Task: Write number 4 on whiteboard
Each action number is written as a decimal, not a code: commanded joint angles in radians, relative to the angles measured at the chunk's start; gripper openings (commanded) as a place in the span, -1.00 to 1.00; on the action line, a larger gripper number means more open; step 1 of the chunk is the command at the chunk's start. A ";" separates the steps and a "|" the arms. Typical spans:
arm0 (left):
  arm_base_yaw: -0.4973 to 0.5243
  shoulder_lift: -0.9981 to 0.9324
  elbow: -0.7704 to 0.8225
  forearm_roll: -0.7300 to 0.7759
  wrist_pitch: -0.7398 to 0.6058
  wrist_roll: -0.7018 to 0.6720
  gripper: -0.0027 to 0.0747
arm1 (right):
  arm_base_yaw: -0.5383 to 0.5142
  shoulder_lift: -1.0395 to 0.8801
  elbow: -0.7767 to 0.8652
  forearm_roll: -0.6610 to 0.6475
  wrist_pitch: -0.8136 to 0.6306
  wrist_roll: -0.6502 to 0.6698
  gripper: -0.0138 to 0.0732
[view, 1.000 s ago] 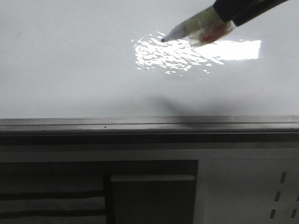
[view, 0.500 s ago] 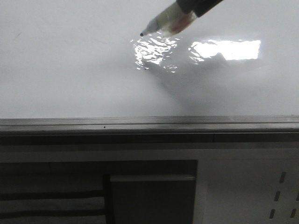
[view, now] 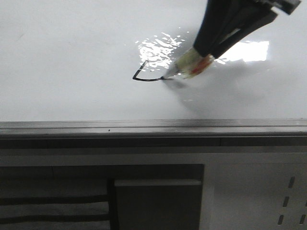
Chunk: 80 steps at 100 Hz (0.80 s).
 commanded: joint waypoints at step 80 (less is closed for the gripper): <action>0.003 0.040 -0.052 -0.026 -0.031 0.055 0.01 | 0.099 -0.122 -0.037 0.049 -0.016 -0.177 -0.79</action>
